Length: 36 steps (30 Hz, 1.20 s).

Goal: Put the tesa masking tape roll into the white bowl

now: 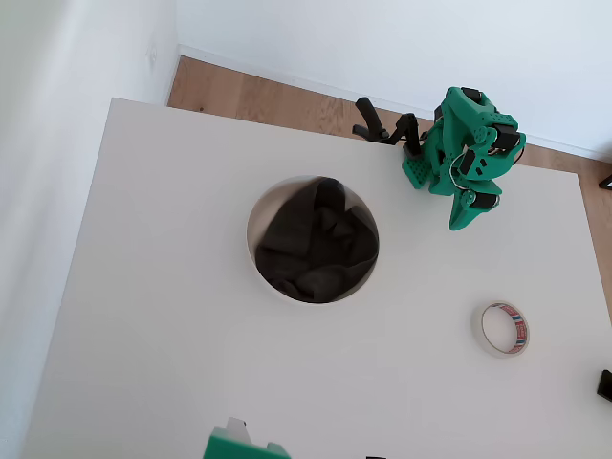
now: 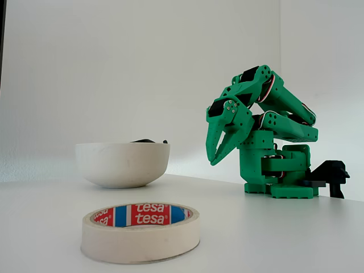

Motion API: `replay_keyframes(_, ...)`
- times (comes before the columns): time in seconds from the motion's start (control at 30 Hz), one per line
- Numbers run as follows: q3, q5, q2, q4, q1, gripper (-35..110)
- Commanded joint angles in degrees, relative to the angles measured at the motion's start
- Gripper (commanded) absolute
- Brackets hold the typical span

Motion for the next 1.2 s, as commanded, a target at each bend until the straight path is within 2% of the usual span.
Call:
replay_keyframes(0.0,-0.6,0.3,0.4,0.3,0.4,-8)
replay_keyframes(0.33,-0.6,0.1,0.4,0.4,0.4,-7)
replay_keyframes(0.4,-0.6,1.4,0.4,0.7,0.2,-4)
replay_keyframes(0.5,-0.8,1.6,0.4,-1.3,-1.8,-8)
replay_keyframes(0.73,-10.3,0.3,0.1,-4.0,-1.6,-8)
replay_keyframes(0.8,-13.4,-0.1,-4.2,-6.9,-1.6,-8)
replay_keyframes(1.0,-25.9,1.8,-32.0,-15.6,-1.5,-8)
replay_keyframes(1.17,-32.2,4.7,-46.5,-22.6,-6.2,1)
